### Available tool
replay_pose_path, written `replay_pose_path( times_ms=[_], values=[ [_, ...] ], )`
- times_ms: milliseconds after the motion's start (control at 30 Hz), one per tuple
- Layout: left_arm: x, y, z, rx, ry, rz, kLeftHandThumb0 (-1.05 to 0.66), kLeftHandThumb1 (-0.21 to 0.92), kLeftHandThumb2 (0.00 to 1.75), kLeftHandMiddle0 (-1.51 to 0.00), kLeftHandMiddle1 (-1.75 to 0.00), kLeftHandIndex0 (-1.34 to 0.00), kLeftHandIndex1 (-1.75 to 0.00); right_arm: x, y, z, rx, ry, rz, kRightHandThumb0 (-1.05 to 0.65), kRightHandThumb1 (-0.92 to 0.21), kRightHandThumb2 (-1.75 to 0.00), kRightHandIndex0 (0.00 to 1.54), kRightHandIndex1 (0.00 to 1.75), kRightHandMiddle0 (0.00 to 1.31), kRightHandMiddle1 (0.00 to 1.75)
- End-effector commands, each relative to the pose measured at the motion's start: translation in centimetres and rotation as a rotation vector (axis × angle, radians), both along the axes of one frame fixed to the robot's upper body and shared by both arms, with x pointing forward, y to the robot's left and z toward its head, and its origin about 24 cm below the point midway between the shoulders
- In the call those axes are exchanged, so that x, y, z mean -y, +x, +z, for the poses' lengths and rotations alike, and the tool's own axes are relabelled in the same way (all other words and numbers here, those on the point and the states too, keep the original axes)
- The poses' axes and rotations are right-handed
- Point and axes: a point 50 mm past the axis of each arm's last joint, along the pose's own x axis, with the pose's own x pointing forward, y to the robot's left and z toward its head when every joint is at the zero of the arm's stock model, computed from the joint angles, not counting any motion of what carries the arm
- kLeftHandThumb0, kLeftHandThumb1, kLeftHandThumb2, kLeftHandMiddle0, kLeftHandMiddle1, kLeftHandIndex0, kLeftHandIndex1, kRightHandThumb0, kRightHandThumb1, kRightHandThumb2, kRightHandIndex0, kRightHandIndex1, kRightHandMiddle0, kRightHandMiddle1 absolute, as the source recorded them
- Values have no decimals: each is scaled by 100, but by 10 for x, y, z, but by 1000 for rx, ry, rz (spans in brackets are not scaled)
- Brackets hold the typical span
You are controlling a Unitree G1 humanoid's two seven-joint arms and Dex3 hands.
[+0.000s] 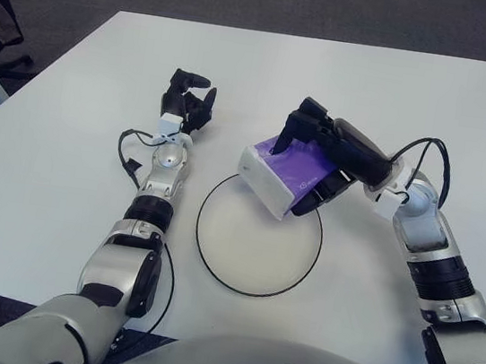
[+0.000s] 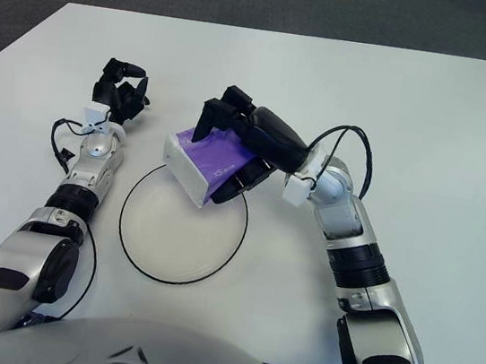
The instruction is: Put the tissue paper into the plate.
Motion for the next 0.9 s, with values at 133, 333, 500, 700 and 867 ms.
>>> replay_pose_path(
  times_ms=[133,333,500,700,867],
  values=[
    [1,-25,-50,-177,15,3,-37,78,62,-72,-175,-37,-165,5,4,10,22,24,7,1,-92,-15,74,175,62,175],
    [2,-23,-49,-175,9,2,-36,88,41,-65,-175,-40,-157,6,6,10,21,23,6,1,-92,-15,74,175,62,175],
    [3,-21,-49,-186,10,5,-36,91,33,-65,-175,-42,-153,2,6,14,177,-61,43,1,-92,-15,74,175,62,175],
    [5,-19,-49,-192,12,9,-36,92,31,-68,-175,-43,-152,-6,2,16,483,-255,231,-39,-92,-57,22,20,19,37],
    [7,-18,-47,-187,15,7,-36,92,31,-73,-175,-43,-152,-6,5,18,562,-374,217,-26,-92,-58,32,5,19,16]
  ],
)
